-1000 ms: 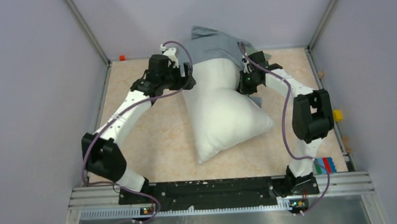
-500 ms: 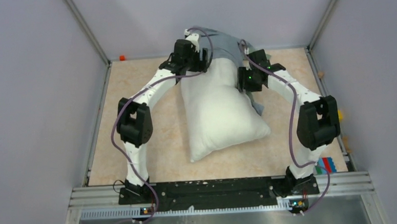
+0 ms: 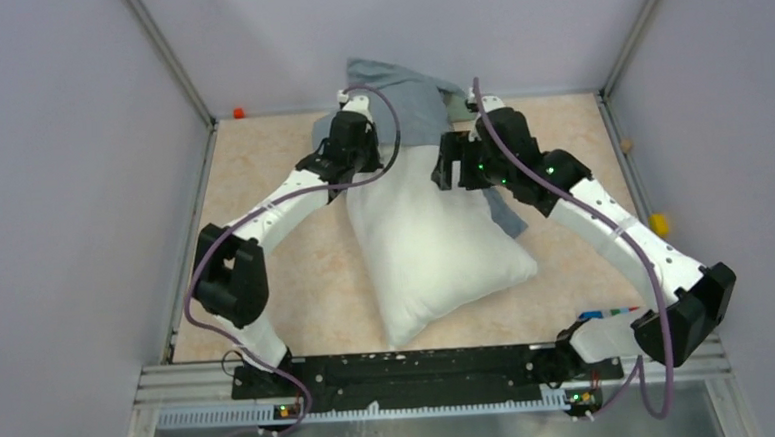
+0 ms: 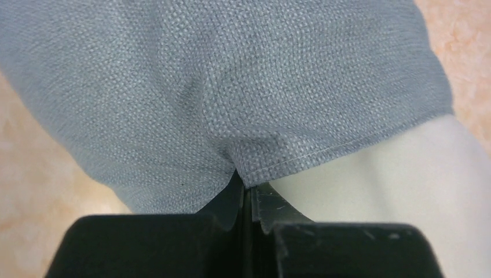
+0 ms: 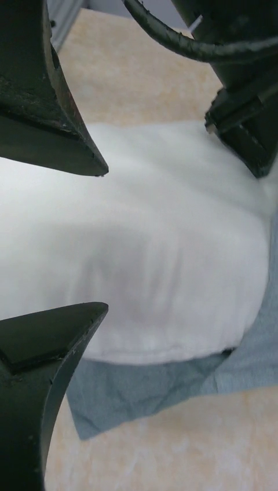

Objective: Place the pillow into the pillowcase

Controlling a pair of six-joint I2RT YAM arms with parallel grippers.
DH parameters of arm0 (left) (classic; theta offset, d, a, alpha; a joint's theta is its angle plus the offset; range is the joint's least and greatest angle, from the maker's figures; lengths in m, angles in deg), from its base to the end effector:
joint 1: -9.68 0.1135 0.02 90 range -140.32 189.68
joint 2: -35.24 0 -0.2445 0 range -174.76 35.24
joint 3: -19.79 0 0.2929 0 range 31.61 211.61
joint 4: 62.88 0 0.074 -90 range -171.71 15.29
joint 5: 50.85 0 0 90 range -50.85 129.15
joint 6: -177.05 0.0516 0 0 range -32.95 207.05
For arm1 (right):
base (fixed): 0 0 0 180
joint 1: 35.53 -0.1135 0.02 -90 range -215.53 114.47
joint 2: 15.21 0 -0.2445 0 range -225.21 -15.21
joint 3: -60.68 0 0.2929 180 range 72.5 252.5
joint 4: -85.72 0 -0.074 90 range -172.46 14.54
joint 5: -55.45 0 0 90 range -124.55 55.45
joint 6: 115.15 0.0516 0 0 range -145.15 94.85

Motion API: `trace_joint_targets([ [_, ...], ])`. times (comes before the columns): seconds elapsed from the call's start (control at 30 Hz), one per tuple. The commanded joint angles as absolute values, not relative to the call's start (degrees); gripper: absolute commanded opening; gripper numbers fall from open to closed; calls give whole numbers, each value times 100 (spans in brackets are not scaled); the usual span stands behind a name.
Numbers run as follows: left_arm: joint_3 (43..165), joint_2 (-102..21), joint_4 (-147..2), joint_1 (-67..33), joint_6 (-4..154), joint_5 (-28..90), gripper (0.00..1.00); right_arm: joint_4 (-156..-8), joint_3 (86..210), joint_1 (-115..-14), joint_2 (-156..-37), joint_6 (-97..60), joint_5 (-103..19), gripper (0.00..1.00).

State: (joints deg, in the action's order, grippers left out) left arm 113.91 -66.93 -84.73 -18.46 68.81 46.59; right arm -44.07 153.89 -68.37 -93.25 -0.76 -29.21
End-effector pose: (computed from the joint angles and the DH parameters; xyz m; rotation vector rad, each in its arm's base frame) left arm 0.4177 -0.2158 0.2491 0.1028 2.1050 -0.3539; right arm 0.3006 0.1883 0.3574 -0.1097 2.2147 0.4614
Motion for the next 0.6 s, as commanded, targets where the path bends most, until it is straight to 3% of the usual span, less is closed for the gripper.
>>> trace_joint_targets([
  [0.0, 10854, -5833, -9184, -2305, 6033, 4753, 0, -4515, 14769, -7594, -9335, 369, -2768, 79],
  [0.17, 10406, -5307, -9224, -3130, 5355, 4863, 0, -4915, 14128, -7524, -9606, 337, -2433, 78],
  [0.3, 10379, -5137, -9241, -3594, 5119, 4956, 1, -5151, 14295, -6554, -10180, 19, -2559, 76],
  [0.43, 10486, -5031, -9419, -3636, 5291, 4935, 16, -5371, 15074, -6105, -10844, -233, -2506, 75],
  [0.57, 10918, -4995, -9814, -3631, 5691, 5111, 37, -5087, 16162, -6110, -11502, -342, -2607, 58],
])
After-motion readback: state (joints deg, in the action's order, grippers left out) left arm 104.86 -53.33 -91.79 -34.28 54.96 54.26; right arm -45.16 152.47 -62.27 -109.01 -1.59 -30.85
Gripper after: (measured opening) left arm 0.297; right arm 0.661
